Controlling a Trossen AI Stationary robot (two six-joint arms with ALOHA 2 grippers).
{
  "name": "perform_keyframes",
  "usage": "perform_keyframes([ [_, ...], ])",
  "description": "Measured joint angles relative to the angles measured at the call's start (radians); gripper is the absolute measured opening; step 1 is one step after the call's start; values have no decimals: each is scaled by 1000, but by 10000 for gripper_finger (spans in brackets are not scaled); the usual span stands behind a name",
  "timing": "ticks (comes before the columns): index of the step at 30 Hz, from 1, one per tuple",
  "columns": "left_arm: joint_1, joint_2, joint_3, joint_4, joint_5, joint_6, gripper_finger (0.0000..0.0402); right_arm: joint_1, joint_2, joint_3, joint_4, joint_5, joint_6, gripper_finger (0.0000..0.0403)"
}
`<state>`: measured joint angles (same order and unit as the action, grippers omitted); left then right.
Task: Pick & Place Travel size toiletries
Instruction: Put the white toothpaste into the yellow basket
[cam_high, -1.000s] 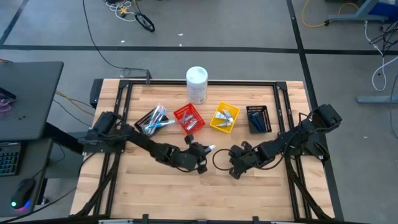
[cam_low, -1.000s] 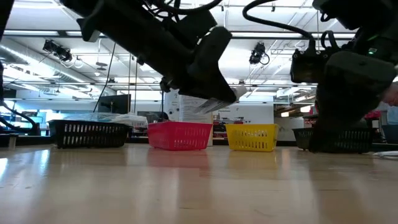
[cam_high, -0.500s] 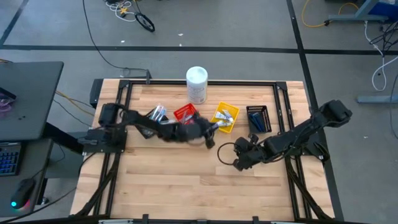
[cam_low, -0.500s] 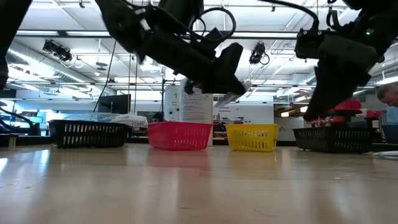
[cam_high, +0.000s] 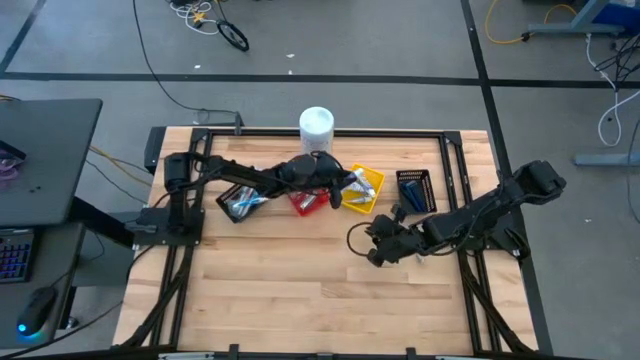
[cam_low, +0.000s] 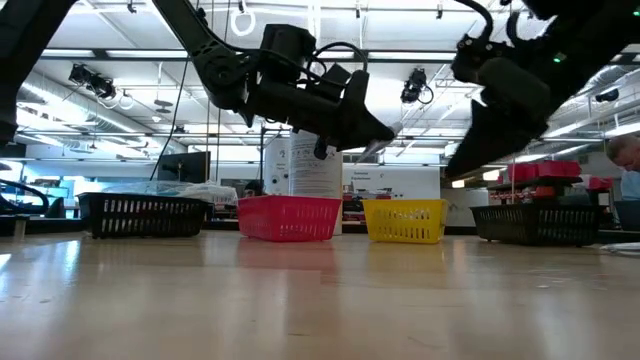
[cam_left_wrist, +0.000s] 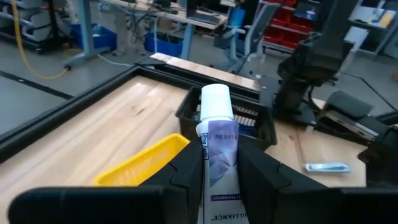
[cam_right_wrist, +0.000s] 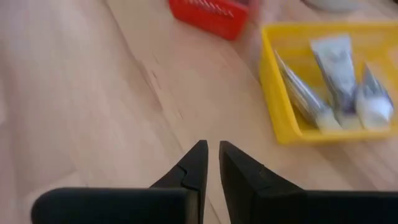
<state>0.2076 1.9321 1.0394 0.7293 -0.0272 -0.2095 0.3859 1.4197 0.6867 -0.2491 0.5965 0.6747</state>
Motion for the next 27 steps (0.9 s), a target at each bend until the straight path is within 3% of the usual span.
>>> perform_keyframes([
  [6, -26, 0, 0, -1, 11, 34, 93, -62, 0, -7, 98, -23, -126, 50],
  [10, -45, 0, 0, -33, -65, 33, 93, -112, 0, -7, 120, -17, -153, 50],
  [15, -57, -6, 0, -37, -74, 33, 93, -183, 1, -7, 119, -21, -245, 50],
  [22, -77, -32, 0, -182, -77, 40, 93, -228, 1, -7, 163, -111, -402, 69],
  [27, -78, -149, 0, -351, -123, 66, 93, -255, 1, -7, 261, -137, -489, 98],
])
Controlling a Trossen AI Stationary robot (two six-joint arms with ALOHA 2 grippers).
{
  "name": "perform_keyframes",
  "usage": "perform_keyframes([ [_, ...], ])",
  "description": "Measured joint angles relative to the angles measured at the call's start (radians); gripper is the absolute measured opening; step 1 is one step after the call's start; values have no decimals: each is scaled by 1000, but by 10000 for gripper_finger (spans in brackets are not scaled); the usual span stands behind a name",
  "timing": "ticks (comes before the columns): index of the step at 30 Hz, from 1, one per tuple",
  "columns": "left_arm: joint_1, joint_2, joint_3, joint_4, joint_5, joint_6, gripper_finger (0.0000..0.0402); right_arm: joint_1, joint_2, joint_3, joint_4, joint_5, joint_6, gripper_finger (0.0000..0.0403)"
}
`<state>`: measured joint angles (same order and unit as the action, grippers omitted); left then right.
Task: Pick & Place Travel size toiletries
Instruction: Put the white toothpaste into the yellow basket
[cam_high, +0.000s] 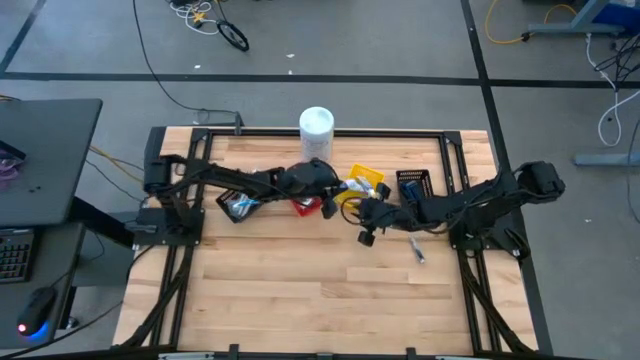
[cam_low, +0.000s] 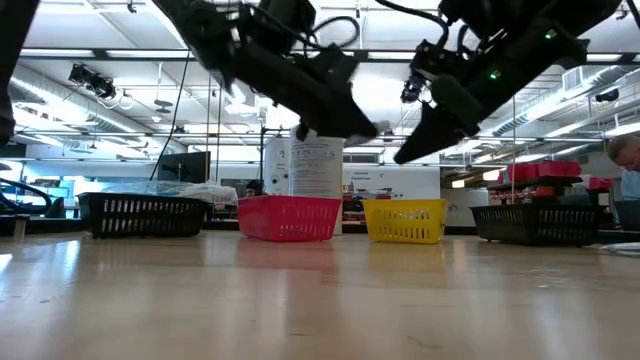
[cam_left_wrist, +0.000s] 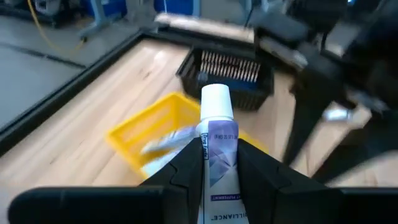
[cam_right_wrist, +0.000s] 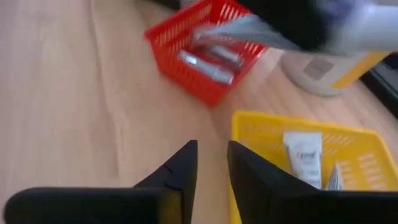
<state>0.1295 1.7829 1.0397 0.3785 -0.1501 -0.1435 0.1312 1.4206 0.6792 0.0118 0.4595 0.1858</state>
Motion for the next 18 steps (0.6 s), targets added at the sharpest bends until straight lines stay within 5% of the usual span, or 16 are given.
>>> perform_keyframes([
  [8, -12, -190, 0, -410, 18, 4, 93, -81, 1, 0, 165, -102, -54, 132],
  [13, -33, -198, 0, -422, 89, 100, 93, -110, 28, 0, 375, -233, -77, 141],
  [18, -72, -194, 0, -443, 50, 225, 93, -110, 36, -2, 385, -245, -91, 142],
])
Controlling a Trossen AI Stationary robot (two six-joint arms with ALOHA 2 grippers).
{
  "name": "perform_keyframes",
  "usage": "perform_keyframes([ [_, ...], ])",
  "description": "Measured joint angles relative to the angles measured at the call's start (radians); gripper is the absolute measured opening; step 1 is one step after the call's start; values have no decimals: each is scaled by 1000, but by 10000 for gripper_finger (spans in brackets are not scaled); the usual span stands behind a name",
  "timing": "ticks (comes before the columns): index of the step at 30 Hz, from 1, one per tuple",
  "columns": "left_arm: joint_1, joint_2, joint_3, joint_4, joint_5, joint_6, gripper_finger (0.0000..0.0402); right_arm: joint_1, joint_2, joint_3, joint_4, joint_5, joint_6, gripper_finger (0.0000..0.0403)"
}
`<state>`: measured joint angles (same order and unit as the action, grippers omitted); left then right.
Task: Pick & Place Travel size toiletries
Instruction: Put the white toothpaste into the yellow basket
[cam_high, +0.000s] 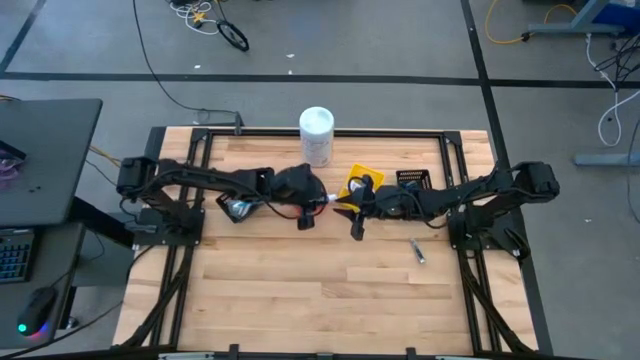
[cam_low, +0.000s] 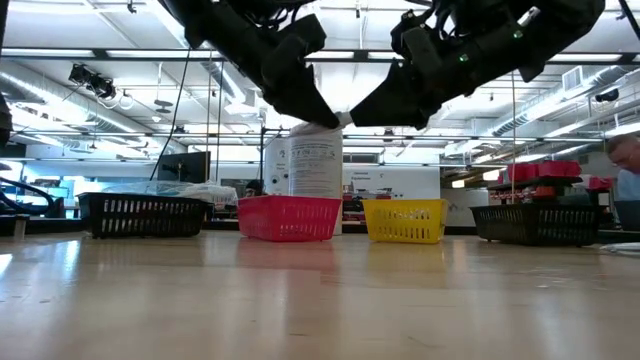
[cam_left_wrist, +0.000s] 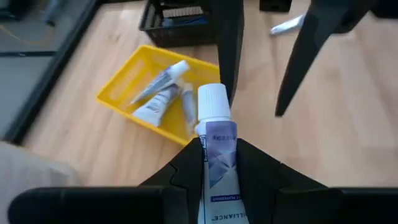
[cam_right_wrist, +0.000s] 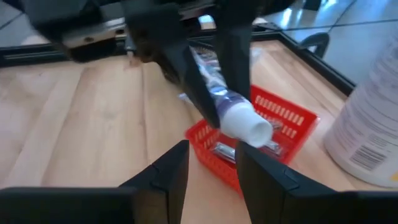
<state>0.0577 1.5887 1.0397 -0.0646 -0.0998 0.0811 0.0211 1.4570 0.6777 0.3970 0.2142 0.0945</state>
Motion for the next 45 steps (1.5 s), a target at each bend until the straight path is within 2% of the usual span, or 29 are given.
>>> perform_keyframes([
  [5, -26, 1, 0, -9, -81, 65, 93, -1, -1, 0, -11, 14, 6, 142],
  [11, -42, 2, 0, -6, -153, 87, 93, -12, -2, 0, -13, 25, 100, 143],
  [15, -52, 2, 0, 14, -111, 131, 93, -25, -2, 0, 20, 32, 112, 143],
  [21, -69, 3, -2, 32, -139, 162, 93, -41, 47, 0, 142, -93, 134, 143],
  [26, -69, 2, -11, 23, -122, 177, 93, -44, 107, 2, 216, -85, 146, 136],
  [34, -69, 4, -14, 5, -122, 169, 93, -44, 146, 3, 258, -89, 154, 92],
  [40, -70, 4, -15, 0, -130, 160, 93, -44, 145, 3, 243, -106, 164, 87],
  [45, -70, 2, -51, 29, -137, 129, 111, -43, 146, 2, 188, -70, 167, 86],
])
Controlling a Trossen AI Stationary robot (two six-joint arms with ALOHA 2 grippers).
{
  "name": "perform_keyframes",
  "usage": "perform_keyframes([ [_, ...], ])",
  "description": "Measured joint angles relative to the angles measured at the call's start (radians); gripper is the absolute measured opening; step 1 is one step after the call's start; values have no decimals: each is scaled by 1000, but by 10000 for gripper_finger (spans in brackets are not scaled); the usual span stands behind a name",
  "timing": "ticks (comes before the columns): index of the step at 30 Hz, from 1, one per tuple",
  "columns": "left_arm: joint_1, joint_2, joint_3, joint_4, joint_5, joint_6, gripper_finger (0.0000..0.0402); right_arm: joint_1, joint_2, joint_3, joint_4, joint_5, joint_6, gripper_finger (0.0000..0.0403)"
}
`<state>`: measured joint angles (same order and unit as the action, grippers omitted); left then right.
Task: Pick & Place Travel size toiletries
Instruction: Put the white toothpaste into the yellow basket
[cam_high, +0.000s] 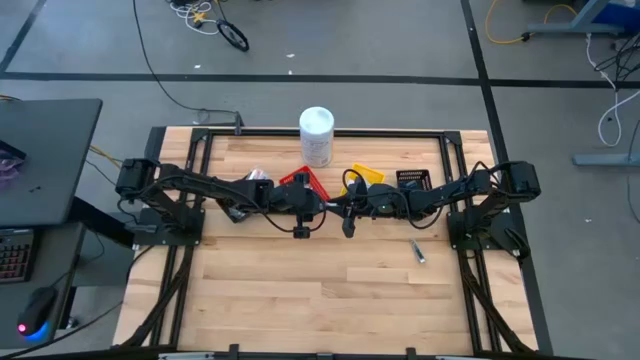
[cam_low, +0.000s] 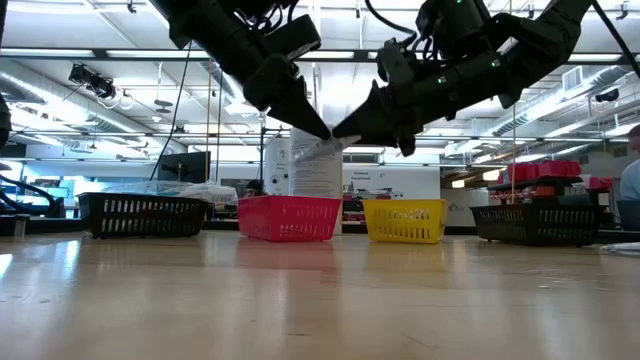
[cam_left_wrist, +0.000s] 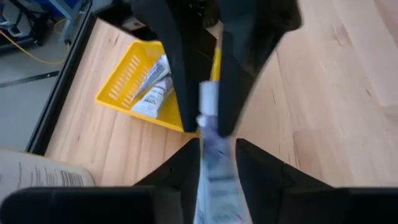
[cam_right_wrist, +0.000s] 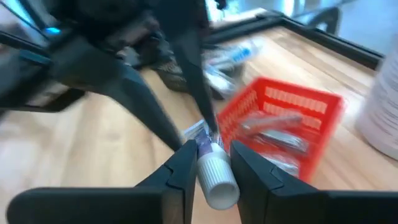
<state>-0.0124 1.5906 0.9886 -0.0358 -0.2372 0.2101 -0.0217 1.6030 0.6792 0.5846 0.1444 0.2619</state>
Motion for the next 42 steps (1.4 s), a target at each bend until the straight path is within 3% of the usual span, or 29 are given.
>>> perform_keyframes([
  [8, 0, 0, -26, 2, -57, -83, 181, -1, -6, 0, -125, 123, -9, 85],
  [12, 0, 0, -26, -10, -32, -143, 201, 0, -78, -1, -177, 315, -18, 84],
  [16, 0, 0, -26, -58, -5, -207, 205, 29, -183, 0, -323, 603, -3, 84],
  [19, 0, 0, -26, -111, -5, -259, 205, 62, -268, 0, -460, 720, 12, 84],
  [23, 0, 5, -26, -135, -5, -304, 201, 62, -304, 0, -664, 686, 194, 84],
  [26, -1, 16, -28, -140, -3, -337, 197, 48, -290, 0, -749, 663, 218, 84],
  [32, -21, 69, -27, -103, -7, -414, 192, 12, -256, 0, -757, 530, 213, 84],
  [38, -48, 82, -27, -48, -9, -462, 192, -35, -223, 1, -779, 501, 167, 91],
  [42, -80, 82, -27, 5, -9, -474, 192, -70, -203, 0, -743, 425, 136, 112],
])
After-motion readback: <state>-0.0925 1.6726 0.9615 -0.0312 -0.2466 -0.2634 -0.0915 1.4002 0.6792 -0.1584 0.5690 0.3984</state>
